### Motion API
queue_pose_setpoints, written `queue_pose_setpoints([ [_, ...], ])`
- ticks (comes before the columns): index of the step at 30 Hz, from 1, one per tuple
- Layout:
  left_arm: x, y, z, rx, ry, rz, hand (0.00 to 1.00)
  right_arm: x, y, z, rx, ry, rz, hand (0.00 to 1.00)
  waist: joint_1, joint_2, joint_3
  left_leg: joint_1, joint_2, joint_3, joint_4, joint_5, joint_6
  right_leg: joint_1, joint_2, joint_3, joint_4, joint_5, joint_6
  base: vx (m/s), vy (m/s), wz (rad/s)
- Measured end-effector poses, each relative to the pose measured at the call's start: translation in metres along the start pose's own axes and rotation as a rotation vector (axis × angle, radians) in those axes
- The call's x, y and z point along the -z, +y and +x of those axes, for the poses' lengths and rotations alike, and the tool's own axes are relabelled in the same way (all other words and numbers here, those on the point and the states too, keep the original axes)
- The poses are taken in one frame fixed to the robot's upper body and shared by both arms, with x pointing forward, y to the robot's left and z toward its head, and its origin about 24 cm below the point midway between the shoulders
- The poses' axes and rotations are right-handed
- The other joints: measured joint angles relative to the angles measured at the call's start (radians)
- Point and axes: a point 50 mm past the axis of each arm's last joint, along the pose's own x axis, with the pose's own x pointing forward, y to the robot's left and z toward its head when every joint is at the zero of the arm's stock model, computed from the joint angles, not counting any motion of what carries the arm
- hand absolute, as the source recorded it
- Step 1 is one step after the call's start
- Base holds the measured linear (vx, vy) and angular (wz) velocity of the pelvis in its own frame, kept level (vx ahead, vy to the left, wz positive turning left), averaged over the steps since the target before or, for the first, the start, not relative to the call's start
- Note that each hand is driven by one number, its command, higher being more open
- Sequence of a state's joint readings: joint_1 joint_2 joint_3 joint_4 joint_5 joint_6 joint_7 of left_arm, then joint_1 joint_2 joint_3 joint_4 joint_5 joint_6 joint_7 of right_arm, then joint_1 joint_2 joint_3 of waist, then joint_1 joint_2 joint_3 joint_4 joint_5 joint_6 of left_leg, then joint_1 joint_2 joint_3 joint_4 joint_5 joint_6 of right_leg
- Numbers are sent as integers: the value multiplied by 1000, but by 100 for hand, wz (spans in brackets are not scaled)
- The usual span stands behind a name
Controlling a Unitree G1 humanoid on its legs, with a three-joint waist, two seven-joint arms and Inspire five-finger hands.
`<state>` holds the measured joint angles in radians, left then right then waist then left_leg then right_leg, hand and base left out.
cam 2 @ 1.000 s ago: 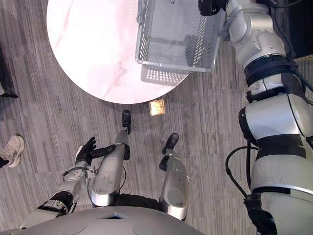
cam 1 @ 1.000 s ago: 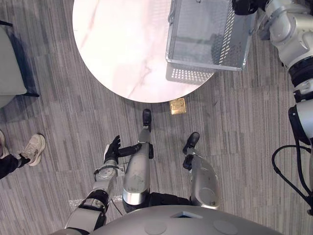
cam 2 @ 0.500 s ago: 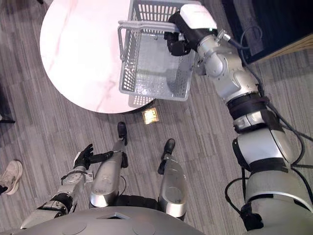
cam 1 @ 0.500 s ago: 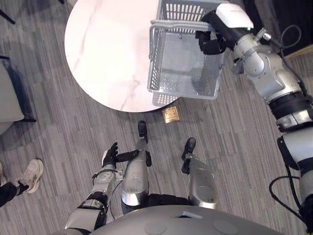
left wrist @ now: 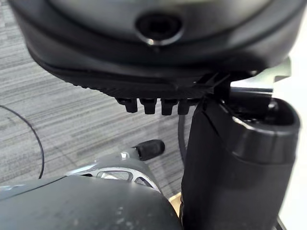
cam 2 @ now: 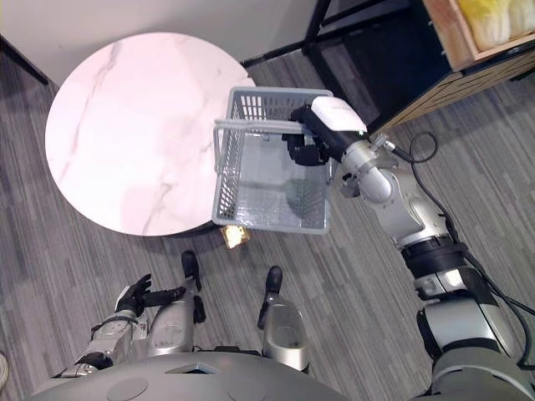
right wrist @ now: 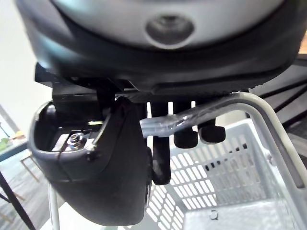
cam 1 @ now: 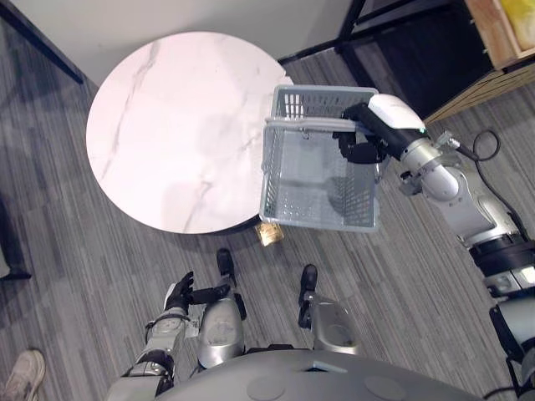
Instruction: Pick vegetable in the basket
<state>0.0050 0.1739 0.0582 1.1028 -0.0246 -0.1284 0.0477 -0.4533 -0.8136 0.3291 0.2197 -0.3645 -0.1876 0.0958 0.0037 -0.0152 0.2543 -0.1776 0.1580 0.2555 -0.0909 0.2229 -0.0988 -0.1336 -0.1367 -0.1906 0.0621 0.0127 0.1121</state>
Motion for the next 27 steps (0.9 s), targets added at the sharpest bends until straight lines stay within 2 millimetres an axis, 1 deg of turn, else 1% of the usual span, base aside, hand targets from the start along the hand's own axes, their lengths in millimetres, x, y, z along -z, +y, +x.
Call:
queue_pose_setpoints([
  [3, 9, 0, -2, 7, 31, 7, 100, 6, 13, -9, -43, 21, 11, 0, -7, 0, -32, 13, 1, 3, 0, -10, -6, 14, 1, 4, -15, 6, 5, -18, 1, -5],
  [5, 14, 1, -4, 9, 46, 9, 100, 9, 18, -13, -58, 33, 20, 0, -10, 0, -52, 14, 0, 10, 0, -12, -5, 13, 0, 10, -20, 11, 9, -50, 5, -11],
  [7, 20, 1, -6, 11, 59, 7, 100, 11, 23, -17, -69, 43, 29, 0, -10, 1, -69, 14, -1, 17, 0, -14, -5, 13, 0, 22, -34, 18, 14, -38, 2, -12],
  [10, 23, 0, -7, 17, 68, 8, 100, 15, 27, -23, -75, 60, 47, 0, -10, 5, -87, 15, -6, 23, 0, -18, -3, 17, 0, 30, -49, 28, 18, -18, -1, -6],
  [13, 24, -1, -7, 25, 71, 25, 100, 19, 27, -28, -64, 79, 77, 0, -17, 9, -94, 15, -9, 24, 0, -18, 1, 17, -5, 32, -50, 32, 23, 0, 0, 0],
  [14, 24, -1, -7, 27, 71, 26, 100, 20, 27, -30, -58, 82, 86, 0, -19, 9, -95, 15, -9, 24, 0, -18, 2, 17, -5, 32, -50, 35, 20, 0, 0, 0],
  [18, 28, 0, -9, 21, 81, 11, 100, 17, 22, -31, -36, 68, 111, 0, -34, 9, -95, 22, -10, 25, 0, -18, 2, 25, -5, 33, -55, 37, 19, 0, 0, 0],
  [22, 35, 0, -11, 24, 96, 10, 100, 25, 20, -39, -15, 97, 169, 0, -35, 10, -113, 35, -12, 26, 0, -24, 1, 42, -2, 33, -66, 38, 19, 9, -5, 0],
  [27, 38, -1, -13, 26, 104, 8, 100, 34, 19, -51, 6, 140, 217, 0, -37, 12, -124, 45, -12, 35, 0, -30, 0, 49, -3, 38, -68, 37, 19, 12, -12, -4],
])
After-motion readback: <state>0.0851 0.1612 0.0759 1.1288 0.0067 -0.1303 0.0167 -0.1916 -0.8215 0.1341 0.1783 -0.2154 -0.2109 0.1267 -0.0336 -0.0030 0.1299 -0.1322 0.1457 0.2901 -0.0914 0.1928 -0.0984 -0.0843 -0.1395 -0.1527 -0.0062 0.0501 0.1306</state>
